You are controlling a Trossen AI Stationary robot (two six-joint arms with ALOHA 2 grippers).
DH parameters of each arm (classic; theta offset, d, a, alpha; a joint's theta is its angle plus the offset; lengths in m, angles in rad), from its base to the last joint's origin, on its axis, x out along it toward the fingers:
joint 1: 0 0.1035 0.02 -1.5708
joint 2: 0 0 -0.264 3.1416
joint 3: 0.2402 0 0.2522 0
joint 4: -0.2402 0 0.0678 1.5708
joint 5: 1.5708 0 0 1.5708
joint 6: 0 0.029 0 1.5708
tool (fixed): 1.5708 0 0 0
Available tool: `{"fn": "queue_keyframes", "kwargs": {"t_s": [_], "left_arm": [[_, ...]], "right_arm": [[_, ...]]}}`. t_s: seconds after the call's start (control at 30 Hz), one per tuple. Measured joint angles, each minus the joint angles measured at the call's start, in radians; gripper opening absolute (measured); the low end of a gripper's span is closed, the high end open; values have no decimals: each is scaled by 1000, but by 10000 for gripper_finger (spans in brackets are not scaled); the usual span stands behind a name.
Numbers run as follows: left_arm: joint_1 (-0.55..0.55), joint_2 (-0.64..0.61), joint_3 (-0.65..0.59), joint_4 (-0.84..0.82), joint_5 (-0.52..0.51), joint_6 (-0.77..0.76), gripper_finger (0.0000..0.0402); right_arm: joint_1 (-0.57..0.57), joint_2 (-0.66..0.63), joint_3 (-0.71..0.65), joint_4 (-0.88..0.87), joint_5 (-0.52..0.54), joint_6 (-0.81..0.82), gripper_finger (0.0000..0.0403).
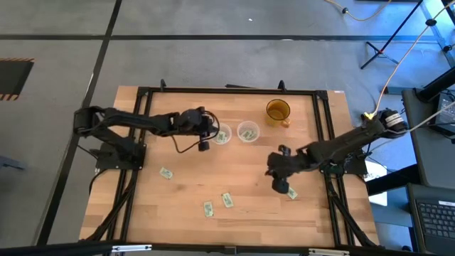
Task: Pick and place Stevia / Truvia into bins
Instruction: Put the stevia packet into the left transparent container
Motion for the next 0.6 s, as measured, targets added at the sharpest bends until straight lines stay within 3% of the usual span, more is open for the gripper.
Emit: {"fn": "queue_keyframes", "kwargs": {"t_s": [0.13, 0.3, 0.6], "left_arm": [[23, 73, 2, 109, 12, -10, 4], [28, 148, 0, 123, 18, -4, 4], [27, 192, 1, 166, 20, 0, 21]], "right_arm": [[86, -27, -45, 6, 64, 93, 128], [196, -31, -101, 38, 115, 245, 128], [313, -31, -179, 33, 119, 525, 128]]}}
